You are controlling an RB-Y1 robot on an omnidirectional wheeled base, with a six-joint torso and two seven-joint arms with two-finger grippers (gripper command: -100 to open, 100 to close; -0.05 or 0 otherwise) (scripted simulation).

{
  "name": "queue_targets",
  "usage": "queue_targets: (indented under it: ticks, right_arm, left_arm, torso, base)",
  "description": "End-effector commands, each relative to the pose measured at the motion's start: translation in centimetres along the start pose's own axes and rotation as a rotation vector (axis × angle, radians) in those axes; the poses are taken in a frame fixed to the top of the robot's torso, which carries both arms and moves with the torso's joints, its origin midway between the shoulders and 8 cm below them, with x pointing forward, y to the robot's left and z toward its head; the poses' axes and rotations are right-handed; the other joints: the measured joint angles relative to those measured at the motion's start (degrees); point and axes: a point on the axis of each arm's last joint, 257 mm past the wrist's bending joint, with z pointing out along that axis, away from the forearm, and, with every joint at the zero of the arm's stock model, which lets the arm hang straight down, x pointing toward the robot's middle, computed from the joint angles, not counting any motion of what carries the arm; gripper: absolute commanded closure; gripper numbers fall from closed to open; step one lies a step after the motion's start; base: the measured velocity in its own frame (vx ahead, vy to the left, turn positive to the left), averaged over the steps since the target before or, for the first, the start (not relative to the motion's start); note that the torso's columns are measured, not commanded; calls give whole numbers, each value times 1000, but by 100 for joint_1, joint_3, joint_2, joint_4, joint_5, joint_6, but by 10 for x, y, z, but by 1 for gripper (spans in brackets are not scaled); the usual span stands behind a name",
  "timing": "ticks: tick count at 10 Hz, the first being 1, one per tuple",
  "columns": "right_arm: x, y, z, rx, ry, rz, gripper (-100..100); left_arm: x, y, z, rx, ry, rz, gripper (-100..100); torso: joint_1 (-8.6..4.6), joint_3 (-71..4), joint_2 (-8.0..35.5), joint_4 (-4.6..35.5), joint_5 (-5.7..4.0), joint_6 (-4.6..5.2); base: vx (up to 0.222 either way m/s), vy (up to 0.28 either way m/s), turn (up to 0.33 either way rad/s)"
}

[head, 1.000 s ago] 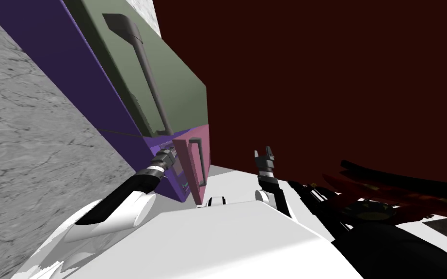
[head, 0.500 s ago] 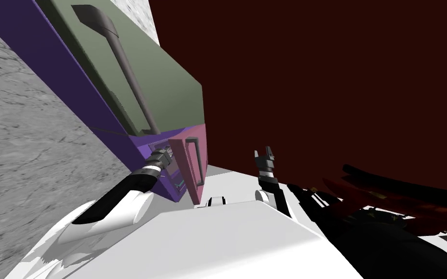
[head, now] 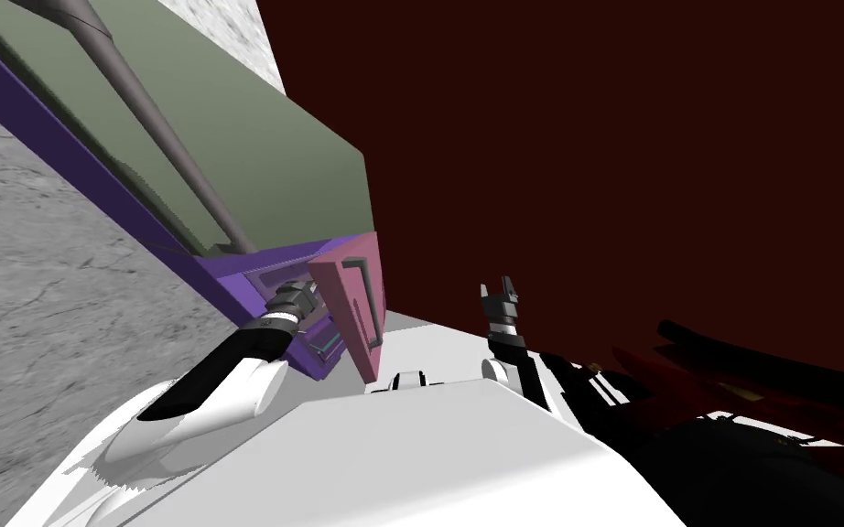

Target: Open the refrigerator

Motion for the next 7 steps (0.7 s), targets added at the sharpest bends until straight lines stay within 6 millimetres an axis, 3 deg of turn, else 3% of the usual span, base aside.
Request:
queue_targets:
  ticks: [1, 4, 7]
  right_arm:
    - [0, 0, 0, 0, 0, 0, 0]
    - [0, 0, 0, 0, 0, 0, 0]
    - [0, 0, 0, 0, 0, 0, 0]
  left_arm:
    - [-17, -6, 0, 17, -50, 4, 100]
    - [-44, -15, -2, 41, -126, 11, 100]
    - [-69, -23, -6, 64, -202, 17, 100]
  torso:
    - [-15, 13, 7, -13, 17, -21]
    - [-72, -4, -10, -15, -11, 4]
    - [-23, -21, -27, -7, -11, 5]
  base:
    - [108, -368, 109]
    - [147, -430, 115]
    - [157, -395, 98]
